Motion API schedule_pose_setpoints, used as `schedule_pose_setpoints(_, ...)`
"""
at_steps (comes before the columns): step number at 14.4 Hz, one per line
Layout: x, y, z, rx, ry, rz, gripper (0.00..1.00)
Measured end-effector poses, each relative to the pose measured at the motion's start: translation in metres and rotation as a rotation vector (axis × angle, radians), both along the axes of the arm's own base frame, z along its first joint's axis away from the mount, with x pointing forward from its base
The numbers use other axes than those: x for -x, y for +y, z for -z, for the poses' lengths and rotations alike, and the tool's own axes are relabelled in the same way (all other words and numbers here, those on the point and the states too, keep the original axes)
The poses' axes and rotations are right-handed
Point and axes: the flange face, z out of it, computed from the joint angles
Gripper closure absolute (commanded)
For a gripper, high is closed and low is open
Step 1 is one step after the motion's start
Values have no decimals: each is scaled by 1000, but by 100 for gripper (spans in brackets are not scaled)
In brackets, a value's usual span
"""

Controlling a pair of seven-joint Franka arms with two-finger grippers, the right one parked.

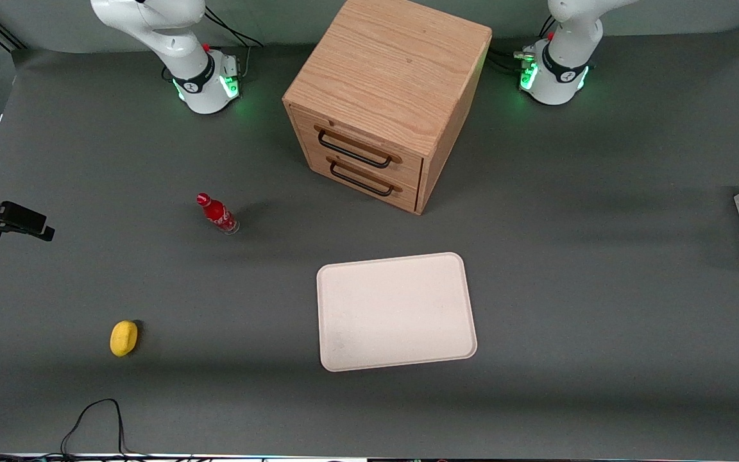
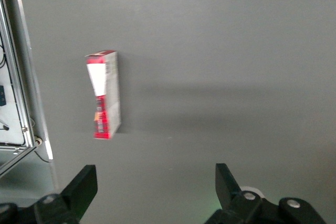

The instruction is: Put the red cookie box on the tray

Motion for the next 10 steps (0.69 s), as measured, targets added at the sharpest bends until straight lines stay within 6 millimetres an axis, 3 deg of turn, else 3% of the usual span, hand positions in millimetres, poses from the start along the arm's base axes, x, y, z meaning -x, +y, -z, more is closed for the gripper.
schedule_pose_setpoints(3,26,95,2,6,-18,42,0)
schedule_pose_setpoints(5,42,141,6,4,-29,66,0)
schedule_pose_setpoints(7,49,159,11,5,-29,67,0)
schedule_pose_setpoints(10,40,153,17,12,-24,57,0)
